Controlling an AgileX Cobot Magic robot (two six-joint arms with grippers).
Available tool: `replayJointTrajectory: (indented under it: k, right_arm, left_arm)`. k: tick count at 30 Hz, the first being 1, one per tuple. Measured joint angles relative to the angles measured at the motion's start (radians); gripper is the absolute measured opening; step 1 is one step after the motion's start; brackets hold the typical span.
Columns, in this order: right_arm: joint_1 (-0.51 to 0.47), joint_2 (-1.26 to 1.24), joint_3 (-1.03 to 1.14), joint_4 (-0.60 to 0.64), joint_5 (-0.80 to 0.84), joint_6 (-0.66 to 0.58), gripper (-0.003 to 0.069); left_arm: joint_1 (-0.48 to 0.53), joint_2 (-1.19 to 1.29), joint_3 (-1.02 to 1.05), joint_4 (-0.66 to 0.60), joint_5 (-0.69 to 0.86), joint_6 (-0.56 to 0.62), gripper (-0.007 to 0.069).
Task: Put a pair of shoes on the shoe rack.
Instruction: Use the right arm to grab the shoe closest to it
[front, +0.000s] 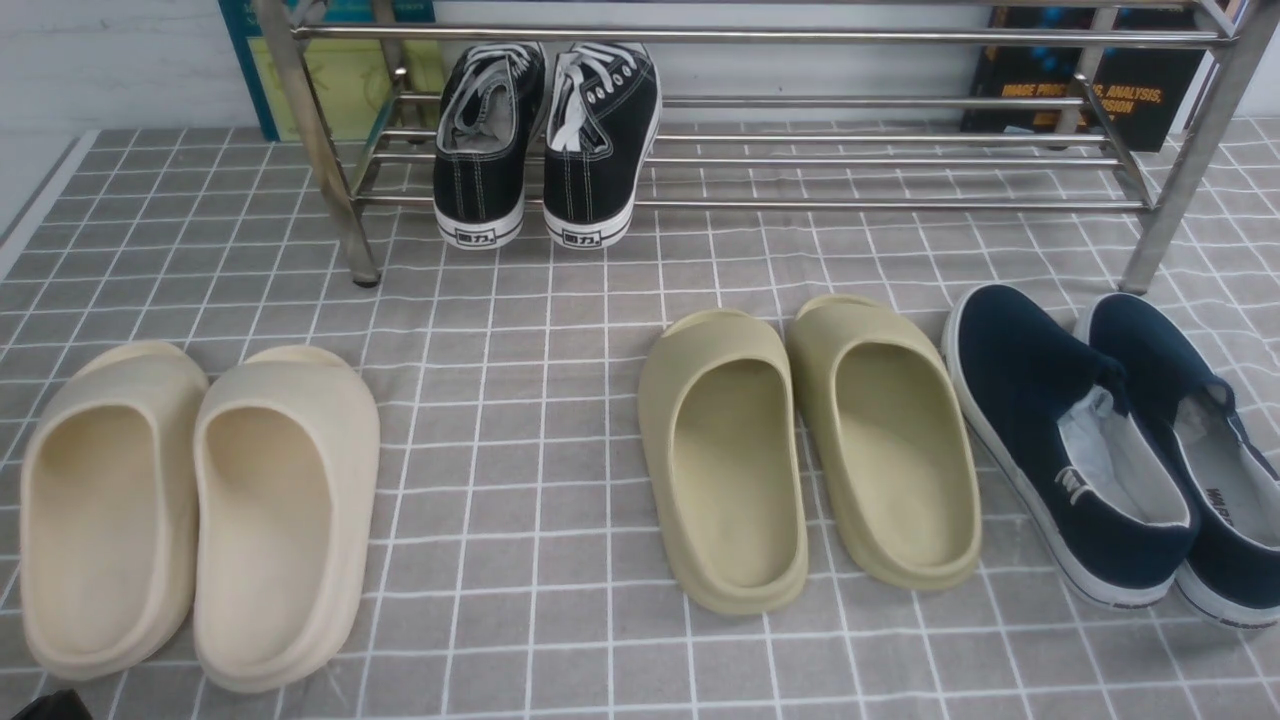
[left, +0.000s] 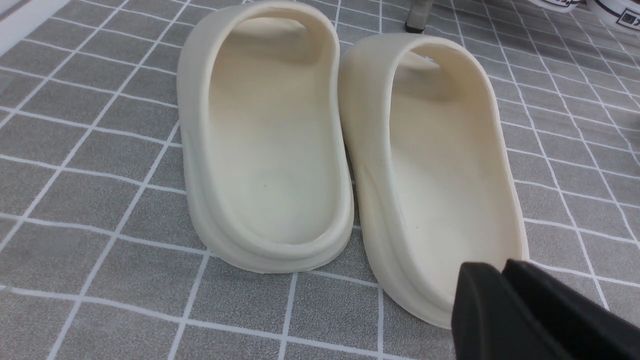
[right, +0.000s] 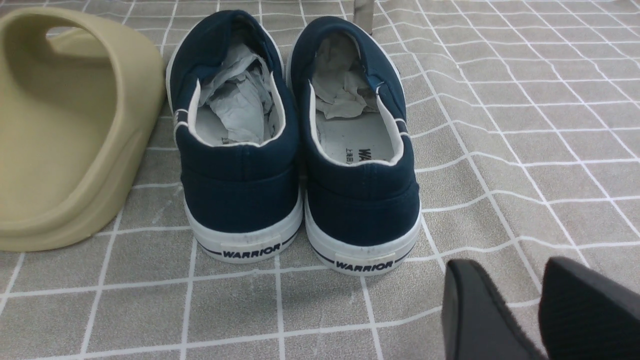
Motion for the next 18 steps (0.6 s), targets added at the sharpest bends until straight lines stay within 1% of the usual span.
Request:
replayJointTrajectory:
  k: [7, 18]
  right_arm:
    - [0.000, 0.000, 0.000, 0.045, 0.000, 0.000, 0.0239]
    - [0.000, 0.000, 0.000, 0.048, 0.000, 0.000, 0.0239]
  left_arm:
    - [0.000, 0.000, 0.000, 0.000, 0.000, 0.000, 0.0062]
    - [0.000, 0.000, 0.000, 0.000, 0.000, 0.000, 0.0065]
